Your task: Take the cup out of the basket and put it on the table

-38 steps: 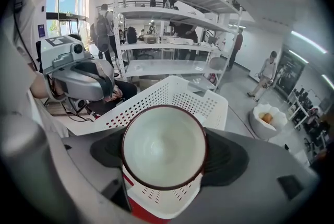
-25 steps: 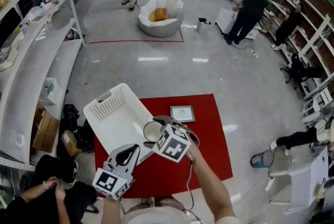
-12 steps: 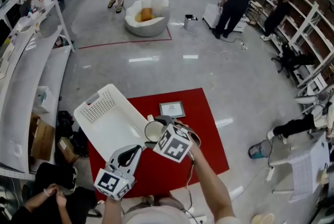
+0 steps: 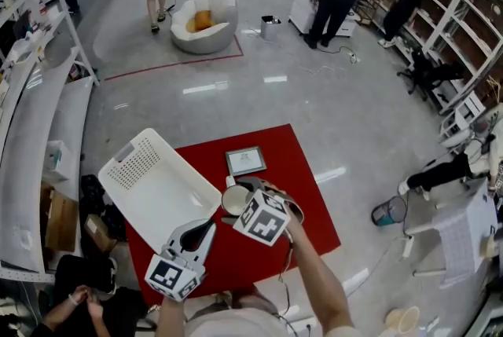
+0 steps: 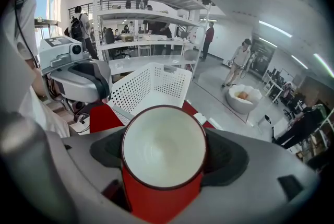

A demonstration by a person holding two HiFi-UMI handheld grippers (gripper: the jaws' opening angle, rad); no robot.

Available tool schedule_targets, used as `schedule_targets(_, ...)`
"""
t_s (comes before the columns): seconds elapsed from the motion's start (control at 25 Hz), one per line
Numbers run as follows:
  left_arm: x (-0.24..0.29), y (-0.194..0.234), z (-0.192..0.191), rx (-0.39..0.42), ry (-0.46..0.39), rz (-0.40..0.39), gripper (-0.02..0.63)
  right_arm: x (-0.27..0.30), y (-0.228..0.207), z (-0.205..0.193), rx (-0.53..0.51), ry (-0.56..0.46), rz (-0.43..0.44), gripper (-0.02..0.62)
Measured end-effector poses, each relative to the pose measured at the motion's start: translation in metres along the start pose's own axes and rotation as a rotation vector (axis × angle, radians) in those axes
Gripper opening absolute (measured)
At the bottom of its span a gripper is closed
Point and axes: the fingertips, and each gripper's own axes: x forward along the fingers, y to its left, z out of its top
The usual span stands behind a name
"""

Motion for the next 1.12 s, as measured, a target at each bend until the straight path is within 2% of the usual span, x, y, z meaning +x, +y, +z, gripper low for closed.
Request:
schedule_targets(0.4, 0.021, -0.018, -0.014, 0.001, 0.025, -0.058, 0.012, -0.001, -0.006, -0.043, 0.064, 0.041, -0.034, 0.413)
schedule_targets(0.92, 0.041, -0.031, -0.04, -0.008, 0.059, -0.118, 0.012, 0.023, -0.003, -0.092, 0.141, 0.068, -0.025, 0.413)
schedule_targets(1.12, 0.048, -0.029, -0.055, -0.01, 0.076, -0.127, 0.012, 0.04, 0.001, -0.115, 0.165, 0.109, -0.019, 0.413)
